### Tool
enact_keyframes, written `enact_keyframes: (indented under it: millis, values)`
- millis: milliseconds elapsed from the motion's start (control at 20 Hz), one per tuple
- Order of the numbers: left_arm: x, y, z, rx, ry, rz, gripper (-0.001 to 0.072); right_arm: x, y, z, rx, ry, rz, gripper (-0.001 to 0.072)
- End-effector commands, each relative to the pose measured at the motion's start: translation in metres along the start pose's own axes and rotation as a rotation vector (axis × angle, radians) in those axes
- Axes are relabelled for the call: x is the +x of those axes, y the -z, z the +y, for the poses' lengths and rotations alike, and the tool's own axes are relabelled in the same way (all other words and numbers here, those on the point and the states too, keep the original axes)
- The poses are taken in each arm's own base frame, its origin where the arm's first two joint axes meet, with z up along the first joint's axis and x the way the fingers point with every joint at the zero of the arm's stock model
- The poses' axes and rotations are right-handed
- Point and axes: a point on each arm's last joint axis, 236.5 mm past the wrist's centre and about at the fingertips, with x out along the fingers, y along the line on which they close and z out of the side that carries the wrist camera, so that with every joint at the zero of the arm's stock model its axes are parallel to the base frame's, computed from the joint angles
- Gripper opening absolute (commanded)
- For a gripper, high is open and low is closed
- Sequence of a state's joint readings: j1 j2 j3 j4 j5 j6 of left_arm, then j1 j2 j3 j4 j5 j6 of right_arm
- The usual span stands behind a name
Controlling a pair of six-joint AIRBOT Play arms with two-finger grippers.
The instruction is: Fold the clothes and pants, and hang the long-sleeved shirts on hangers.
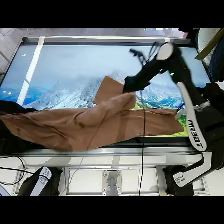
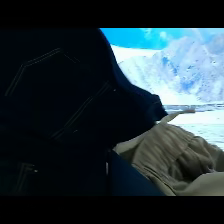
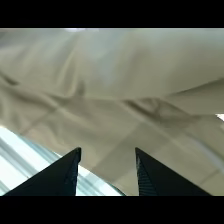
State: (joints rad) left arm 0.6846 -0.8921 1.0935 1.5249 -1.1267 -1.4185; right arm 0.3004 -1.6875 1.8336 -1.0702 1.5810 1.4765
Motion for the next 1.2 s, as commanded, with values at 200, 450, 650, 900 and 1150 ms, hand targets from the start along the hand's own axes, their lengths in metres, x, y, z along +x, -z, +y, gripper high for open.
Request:
enact_keyframes:
  millis: [200, 450, 650, 900, 1150]
  values:
    - [-0.002, 0.005, 0.021, 0.005, -0.074, 0.020, 0.0026, -0.022, -0.056, -0.097, 0.072, 0.223, -0.247, 0.0389]
    - [-0.002, 0.006, 0.021, -0.006, -0.074, 0.020, 0.0026, 0.031, -0.083, -0.160, 0.341, 0.044, -0.304, 0.0389]
    - [-0.002, 0.006, 0.021, -0.005, -0.073, 0.020, 0.0026, 0.088, -0.068, -0.185, 0.460, -0.058, -0.206, 0.0388]
    - [-0.002, 0.006, 0.021, -0.005, -0.073, 0.020, 0.0026, 0.120, -0.057, -0.197, 0.496, -0.067, -0.148, 0.0387]
    - [-0.002, 0.005, 0.021, -0.005, -0.073, 0.020, 0.0026, 0.118, -0.070, -0.174, 0.425, -0.181, -0.186, 0.0196]
